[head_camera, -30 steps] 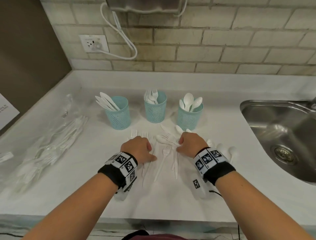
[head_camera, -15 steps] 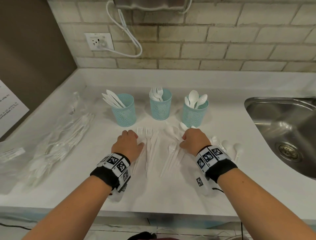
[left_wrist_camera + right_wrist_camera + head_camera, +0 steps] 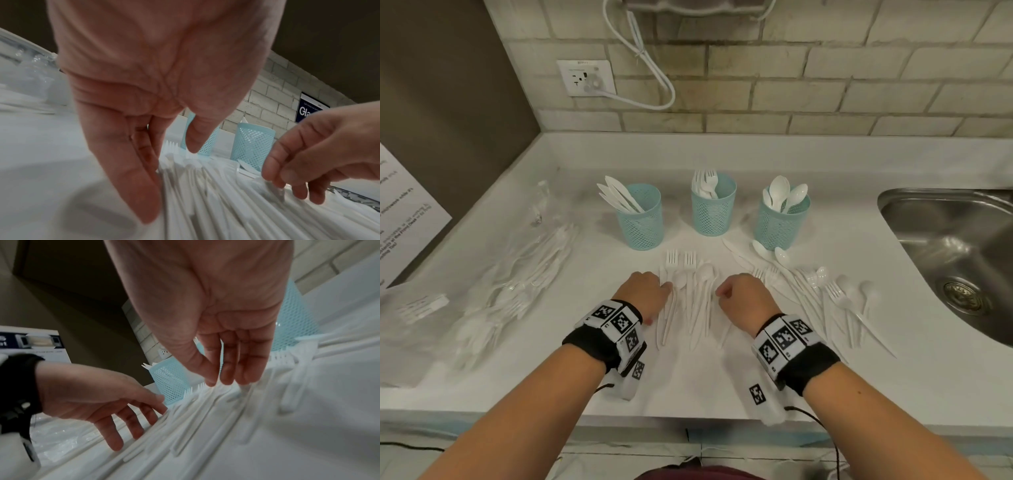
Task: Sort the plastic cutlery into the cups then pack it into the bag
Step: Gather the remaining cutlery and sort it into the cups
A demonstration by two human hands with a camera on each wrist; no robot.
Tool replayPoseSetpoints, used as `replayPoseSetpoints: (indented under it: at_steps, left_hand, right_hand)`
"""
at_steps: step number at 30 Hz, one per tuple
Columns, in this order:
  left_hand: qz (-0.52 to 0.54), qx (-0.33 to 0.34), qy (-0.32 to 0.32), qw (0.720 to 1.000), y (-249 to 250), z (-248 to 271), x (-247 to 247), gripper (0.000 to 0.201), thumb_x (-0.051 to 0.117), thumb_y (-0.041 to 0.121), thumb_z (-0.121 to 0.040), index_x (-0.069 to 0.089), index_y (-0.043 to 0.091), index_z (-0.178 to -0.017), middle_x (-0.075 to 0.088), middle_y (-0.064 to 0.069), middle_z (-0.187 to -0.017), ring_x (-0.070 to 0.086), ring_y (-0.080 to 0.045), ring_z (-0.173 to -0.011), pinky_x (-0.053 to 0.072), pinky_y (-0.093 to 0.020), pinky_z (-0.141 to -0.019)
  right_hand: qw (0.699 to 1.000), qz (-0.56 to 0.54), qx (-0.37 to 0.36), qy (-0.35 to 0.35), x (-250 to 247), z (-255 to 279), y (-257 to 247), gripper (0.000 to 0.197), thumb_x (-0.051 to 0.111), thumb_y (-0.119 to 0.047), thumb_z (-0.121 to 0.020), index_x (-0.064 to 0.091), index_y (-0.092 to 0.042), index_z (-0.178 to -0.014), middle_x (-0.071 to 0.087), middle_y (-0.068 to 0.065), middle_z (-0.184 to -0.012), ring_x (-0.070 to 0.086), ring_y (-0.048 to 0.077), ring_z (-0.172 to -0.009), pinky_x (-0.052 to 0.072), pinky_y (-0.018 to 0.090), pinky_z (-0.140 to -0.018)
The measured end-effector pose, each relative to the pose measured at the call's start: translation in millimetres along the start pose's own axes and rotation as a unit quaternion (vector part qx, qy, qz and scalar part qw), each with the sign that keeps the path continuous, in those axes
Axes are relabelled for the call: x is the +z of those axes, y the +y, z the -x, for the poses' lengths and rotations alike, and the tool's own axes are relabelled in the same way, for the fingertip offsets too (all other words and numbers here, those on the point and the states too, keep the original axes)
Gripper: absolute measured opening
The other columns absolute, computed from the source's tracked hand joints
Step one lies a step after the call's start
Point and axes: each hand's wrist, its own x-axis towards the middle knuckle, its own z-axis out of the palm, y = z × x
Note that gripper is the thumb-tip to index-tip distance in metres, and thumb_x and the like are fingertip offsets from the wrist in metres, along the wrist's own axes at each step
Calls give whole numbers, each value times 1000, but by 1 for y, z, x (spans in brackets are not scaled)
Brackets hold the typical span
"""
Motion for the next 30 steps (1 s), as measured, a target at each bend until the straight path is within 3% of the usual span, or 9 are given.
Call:
replayPoseSetpoints:
  at_steps: [4,8,13,17,20,22,27,30]
  left_hand:
    - [41,2,-20,999,-1,-2,2,67,56,54,-85,47,5,-131,49,-11,-127,68,-27,-89,59,-40,-78]
    - [22,20,-35,999,1,-2,8,91,72,62,-67,41,9,-134,39,-9,-131,62,-27,-100,57,-41,-82]
    - [-1,40,-60,997,6,-1,9,82,72,54,-66,45,13,-131,36,-9,-127,60,-26,-101,57,-41,-83]
    - [-14,28,-87,996,12,4,6,99,66,63,-37,51,21,-126,39,-7,-125,58,-23,-101,58,-39,-80]
    - [-65,24,-75,995,18,8,11,109,68,76,-39,45,23,-132,39,-8,-126,49,-25,-114,50,-38,-91]
    - [-104,29,-47,993,23,10,16,121,66,85,-36,39,23,-136,40,-8,-129,43,-26,-121,44,-39,-96]
    - [-184,27,-17,982,39,21,22,135,67,84,-48,19,5,-146,28,-11,-141,32,-27,-132,37,-39,-102]
    - [-192,33,-24,981,41,21,19,122,73,75,-53,26,6,-142,29,-12,-138,35,-28,-129,40,-40,-99]
  right_hand:
    - [998,57,17,22,2,4,14,31,46,-7,-89,66,-11,-113,53,13,-121,51,28,-116,44,36,-100]
    - [994,104,5,-30,9,7,14,40,41,-5,-91,59,-12,-126,52,13,-129,44,28,-126,38,33,-107]
    - [997,54,-37,-52,18,8,1,40,41,0,-90,64,-12,-121,59,11,-126,49,25,-124,39,31,-107]
    - [995,-55,-65,-43,13,11,-9,40,39,11,-82,67,-7,-106,65,10,-114,59,22,-109,43,23,-98]
    - [992,-97,-44,64,5,3,-1,37,42,14,-75,64,-8,-95,62,12,-106,60,24,-99,47,27,-89]
    - [993,-71,-18,89,-3,-2,5,37,46,13,-74,60,-9,-101,54,13,-110,56,25,-101,46,28,-88]
    - [987,153,40,-32,-14,-6,11,38,50,-3,-82,54,-14,-119,45,9,-124,40,27,-120,41,37,-101]
    - [984,168,18,-56,-12,-5,15,31,50,-6,-87,63,-13,-114,53,8,-125,46,25,-120,42,35,-102]
